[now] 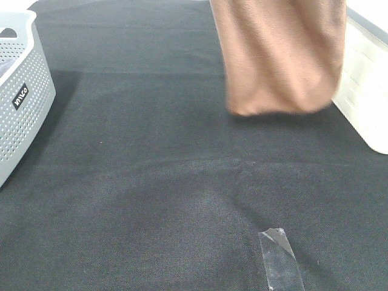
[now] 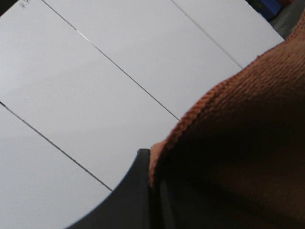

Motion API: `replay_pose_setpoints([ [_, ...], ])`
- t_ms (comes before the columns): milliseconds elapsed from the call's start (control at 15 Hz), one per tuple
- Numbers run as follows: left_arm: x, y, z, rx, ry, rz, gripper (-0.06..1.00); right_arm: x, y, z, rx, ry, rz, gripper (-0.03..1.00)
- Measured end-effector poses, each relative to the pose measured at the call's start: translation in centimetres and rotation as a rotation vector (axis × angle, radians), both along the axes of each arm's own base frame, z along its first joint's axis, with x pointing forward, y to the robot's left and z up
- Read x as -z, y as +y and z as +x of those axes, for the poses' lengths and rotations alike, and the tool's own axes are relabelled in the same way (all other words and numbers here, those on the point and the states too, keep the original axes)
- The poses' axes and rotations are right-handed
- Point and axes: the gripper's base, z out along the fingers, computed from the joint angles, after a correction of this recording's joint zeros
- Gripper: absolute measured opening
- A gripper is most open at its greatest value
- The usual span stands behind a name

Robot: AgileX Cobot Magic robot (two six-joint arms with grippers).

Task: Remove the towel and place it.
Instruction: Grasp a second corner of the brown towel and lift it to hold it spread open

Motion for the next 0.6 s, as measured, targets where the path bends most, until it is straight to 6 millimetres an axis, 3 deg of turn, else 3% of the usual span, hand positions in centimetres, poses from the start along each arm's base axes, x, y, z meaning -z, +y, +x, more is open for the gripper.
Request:
replay_pose_setpoints([
  [400,1.9,2.0,3.8,-0.067,-0.018,0.001,0.0,3.0,1.4,4.1,0.04,-0.022,-0.093,0.0],
  [600,2.6,2.5,5.3,-0.069,-0.067,-0.013,0.0,4.6,1.2,7.1,0.053,-0.056,0.009,0.0],
])
